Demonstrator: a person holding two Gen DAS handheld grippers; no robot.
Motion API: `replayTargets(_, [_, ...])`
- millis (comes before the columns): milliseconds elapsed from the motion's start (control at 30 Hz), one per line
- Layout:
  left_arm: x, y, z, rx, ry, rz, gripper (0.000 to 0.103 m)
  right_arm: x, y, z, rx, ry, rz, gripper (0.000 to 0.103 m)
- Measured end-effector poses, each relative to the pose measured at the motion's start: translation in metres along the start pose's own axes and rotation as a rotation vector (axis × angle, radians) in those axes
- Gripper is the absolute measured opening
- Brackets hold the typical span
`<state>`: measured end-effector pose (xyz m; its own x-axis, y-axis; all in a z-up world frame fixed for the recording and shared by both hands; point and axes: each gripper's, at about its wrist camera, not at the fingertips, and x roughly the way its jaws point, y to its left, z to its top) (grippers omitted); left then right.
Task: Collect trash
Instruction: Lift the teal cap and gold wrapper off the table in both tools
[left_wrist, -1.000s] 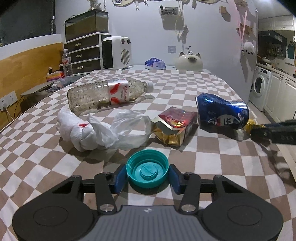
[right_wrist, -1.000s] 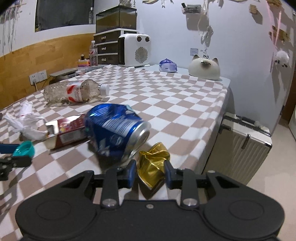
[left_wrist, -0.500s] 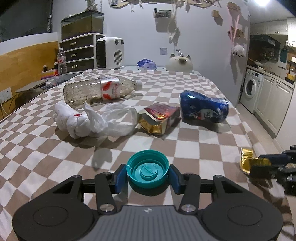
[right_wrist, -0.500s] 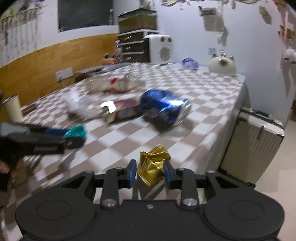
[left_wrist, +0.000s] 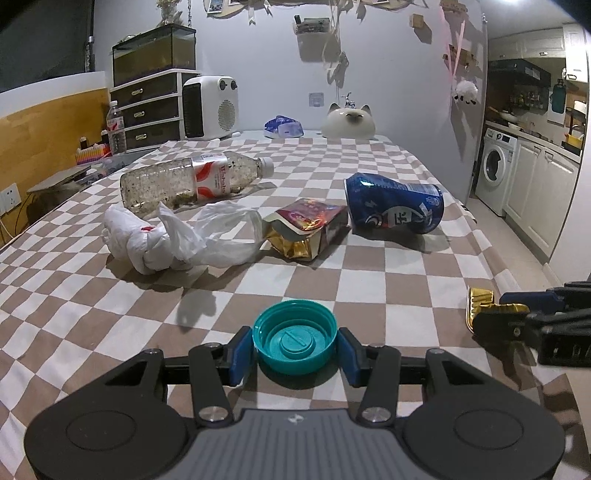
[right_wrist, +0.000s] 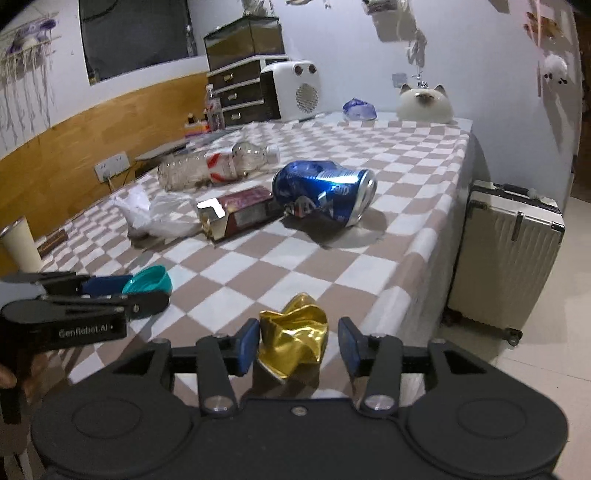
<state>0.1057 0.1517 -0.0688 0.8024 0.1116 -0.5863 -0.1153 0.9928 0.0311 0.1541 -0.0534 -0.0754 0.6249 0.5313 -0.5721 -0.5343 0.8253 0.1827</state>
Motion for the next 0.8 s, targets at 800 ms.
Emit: replayTargets(800, [0.001,-0.006,0.001,-0.007,-0.001,-0.017,0.050,-0.006,0.014,-0.008,-0.012,-0.023,-0.001,0.040])
